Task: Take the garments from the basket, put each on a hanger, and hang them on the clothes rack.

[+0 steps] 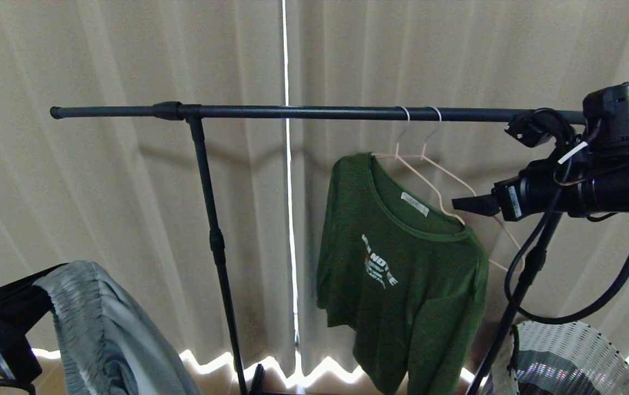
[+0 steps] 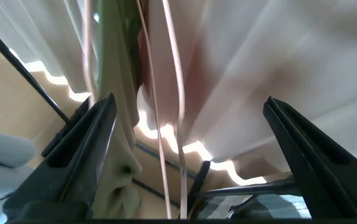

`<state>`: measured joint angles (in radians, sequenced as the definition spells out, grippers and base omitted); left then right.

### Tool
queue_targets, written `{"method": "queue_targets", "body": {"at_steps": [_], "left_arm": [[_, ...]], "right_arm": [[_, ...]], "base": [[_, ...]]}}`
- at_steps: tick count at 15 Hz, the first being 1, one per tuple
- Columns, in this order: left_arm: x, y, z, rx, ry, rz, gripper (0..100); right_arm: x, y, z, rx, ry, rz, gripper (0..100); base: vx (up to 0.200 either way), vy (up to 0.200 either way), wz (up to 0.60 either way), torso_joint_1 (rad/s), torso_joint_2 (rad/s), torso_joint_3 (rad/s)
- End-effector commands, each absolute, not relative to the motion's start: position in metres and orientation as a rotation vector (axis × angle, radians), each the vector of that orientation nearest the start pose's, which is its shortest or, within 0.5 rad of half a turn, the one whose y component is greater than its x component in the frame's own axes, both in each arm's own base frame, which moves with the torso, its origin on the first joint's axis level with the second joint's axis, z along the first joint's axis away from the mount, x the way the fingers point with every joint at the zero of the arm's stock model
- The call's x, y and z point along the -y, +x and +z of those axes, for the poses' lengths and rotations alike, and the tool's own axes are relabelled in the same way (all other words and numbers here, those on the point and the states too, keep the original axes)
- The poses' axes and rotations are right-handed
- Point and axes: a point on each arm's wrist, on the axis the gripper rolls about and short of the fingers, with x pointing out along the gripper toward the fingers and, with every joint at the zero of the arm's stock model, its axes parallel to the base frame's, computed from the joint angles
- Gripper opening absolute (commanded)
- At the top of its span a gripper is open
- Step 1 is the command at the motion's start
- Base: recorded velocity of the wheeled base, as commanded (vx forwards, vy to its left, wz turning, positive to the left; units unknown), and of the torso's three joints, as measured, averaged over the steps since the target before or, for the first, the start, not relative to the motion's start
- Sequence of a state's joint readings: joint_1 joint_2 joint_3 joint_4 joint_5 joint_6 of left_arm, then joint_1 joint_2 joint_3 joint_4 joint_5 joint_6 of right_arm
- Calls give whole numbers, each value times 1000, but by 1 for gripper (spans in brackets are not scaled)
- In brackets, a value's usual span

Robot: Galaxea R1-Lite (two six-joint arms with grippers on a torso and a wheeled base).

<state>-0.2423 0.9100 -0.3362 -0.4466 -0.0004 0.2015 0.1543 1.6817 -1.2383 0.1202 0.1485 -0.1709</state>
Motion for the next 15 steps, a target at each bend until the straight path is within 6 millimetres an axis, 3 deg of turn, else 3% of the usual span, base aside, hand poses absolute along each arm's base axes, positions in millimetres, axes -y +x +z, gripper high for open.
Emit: {"method": "queue_targets", "body": {"at_steps": [1,10,11,15], "left_arm": [[26,106,194,-106,205,-255,0],[31,122,190,-127,149,-256,0],[31,122,190,-127,149,-256,0],[30,122,191,-126,148,-256,0]], "right_arm": [[-51,317,225,-574,-163,341,100],[-54,336,216,-590,-161,342,100],[-54,337,215,-588,-161,342,0],[-54,336,216,-590,-157,344,0]], "base": [[0,0,0,0,0,0],[0,0,0,0,0,0],[0,0,0,0,0,0],[0,0,0,0,0,0]]}}
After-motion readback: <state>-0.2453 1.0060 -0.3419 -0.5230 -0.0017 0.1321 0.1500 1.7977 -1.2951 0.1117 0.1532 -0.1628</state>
